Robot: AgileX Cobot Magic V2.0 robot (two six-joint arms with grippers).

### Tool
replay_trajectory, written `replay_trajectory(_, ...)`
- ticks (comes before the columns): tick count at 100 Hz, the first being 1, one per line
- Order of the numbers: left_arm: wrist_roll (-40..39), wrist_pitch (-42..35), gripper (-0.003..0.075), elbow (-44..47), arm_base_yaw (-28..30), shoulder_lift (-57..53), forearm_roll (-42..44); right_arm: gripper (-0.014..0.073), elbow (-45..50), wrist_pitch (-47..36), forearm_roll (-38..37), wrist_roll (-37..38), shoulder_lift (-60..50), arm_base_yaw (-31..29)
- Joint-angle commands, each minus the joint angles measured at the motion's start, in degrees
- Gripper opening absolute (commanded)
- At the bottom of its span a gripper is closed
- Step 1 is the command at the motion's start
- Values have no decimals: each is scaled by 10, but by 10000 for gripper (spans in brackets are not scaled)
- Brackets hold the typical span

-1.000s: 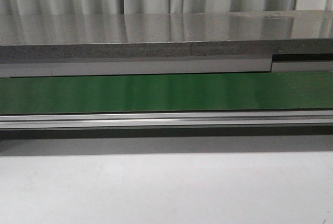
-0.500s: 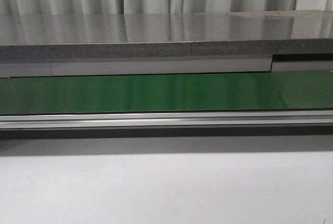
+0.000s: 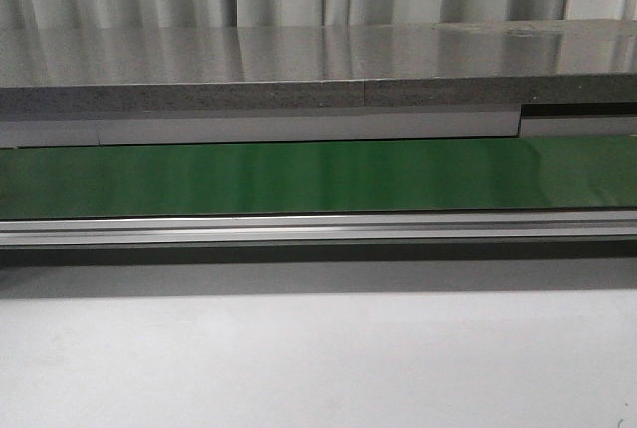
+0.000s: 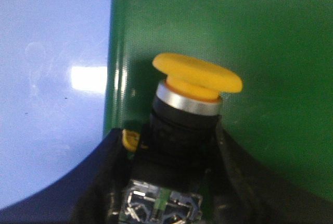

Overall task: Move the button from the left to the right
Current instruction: 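Lift the button and set it on the conveyor belt, open left gripper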

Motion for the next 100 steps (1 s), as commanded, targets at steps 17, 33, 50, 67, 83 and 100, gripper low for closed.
replay_trajectory(17, -1, -13, 396, -15, -6, -20, -15, -67, -11, -47, 0, 0, -10, 0)
replay_trajectory(33, -1, -4, 666, -15, -6, -21, -26, -67, -11, -47, 0, 0, -10, 0)
replay_trajectory(50, 18, 10, 680, -15, -6, -42, -52, -67, -11, -47, 0, 0, -10, 0)
replay_trajectory(67, 59, 15, 680, -15, -6, -95, -98, -67, -11, -47, 0, 0, -10, 0)
replay_trajectory(83, 74, 22, 680, -8, -7, -159, -103, -67, -11, -47, 0, 0, -10, 0)
replay_trajectory(100, 91, -23, 680, 26, -14, -245, -115, -67, -11, -47, 0, 0, -10, 0)
